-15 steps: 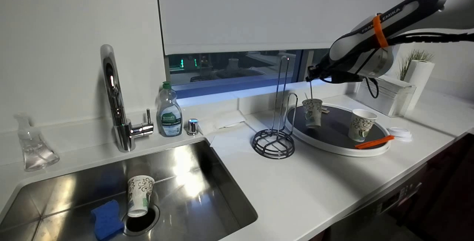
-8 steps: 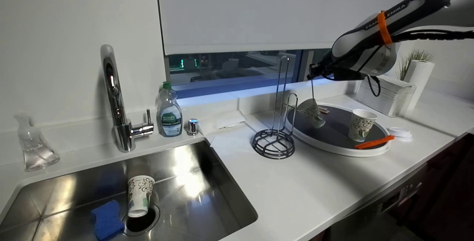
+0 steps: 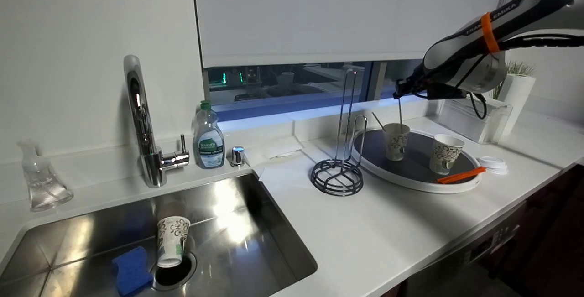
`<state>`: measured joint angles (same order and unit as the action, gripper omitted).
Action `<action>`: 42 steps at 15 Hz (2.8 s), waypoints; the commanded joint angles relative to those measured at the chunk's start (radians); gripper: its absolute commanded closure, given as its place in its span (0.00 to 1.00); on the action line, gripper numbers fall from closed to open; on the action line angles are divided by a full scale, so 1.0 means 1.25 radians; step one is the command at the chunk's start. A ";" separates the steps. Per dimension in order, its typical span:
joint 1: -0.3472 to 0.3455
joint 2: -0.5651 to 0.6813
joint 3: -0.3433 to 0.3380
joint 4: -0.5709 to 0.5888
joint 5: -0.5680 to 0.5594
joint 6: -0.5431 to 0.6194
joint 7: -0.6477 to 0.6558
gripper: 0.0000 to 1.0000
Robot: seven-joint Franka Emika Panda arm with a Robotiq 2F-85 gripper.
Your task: Move the cup on the right to the left then exchange the stirrers in the coffee cups.
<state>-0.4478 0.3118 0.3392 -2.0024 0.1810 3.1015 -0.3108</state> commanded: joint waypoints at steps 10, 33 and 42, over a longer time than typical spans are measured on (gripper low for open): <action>-0.104 -0.051 0.090 -0.046 0.052 0.030 -0.028 0.98; -0.771 -0.135 0.655 -0.026 0.288 -0.063 -0.252 0.98; -0.872 -0.282 0.681 -0.103 0.520 -0.219 -0.338 0.98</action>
<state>-1.5023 0.0758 1.1693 -2.0525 0.7286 2.8428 -0.7098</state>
